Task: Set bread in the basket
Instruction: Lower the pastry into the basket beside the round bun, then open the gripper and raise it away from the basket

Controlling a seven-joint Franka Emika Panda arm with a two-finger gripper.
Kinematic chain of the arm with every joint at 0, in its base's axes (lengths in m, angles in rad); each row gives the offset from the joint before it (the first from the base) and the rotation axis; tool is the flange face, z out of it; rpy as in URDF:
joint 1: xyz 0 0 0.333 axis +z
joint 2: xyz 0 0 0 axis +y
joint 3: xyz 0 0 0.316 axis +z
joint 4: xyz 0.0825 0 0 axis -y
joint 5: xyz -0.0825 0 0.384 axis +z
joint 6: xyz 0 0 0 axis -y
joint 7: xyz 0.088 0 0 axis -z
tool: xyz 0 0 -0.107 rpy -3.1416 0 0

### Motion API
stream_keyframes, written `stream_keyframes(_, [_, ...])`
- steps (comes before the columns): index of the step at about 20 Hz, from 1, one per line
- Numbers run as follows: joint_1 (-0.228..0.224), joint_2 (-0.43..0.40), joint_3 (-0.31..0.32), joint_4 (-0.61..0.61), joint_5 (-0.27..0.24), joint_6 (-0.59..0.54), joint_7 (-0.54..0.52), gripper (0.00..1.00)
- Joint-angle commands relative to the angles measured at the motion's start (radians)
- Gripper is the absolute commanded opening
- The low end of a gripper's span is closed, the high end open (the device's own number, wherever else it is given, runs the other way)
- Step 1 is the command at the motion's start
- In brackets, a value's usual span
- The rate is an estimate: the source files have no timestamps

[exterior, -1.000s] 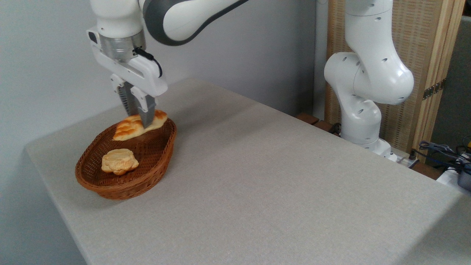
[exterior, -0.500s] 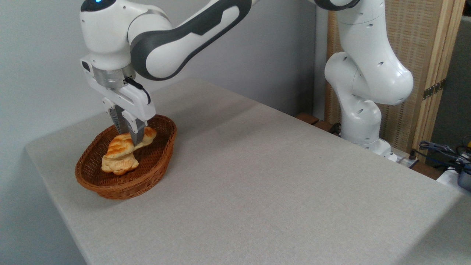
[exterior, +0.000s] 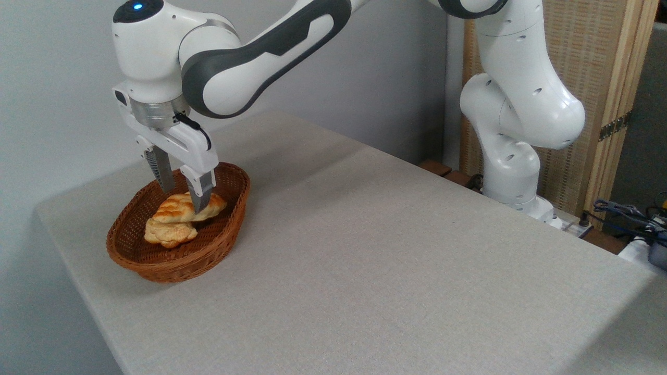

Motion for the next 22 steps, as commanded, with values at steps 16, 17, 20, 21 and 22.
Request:
stream_keyframes(16, [0.008,-0.203,0.306,0.011,0.093,-0.263,0.364,1.00])
stream_keyframes(17, [0.008,-0.208,0.329,0.011,0.093,-0.264,0.396,1.00])
stream_keyframes(20, [0.008,-0.211,0.382,0.006,0.093,-0.287,0.493,1.00])
stream_keyframes(21, [0.008,-0.211,0.389,0.008,0.093,-0.303,0.517,1.00])
stream_keyframes(22, [0.008,-0.211,0.397,0.008,0.093,-0.313,0.536,1.00])
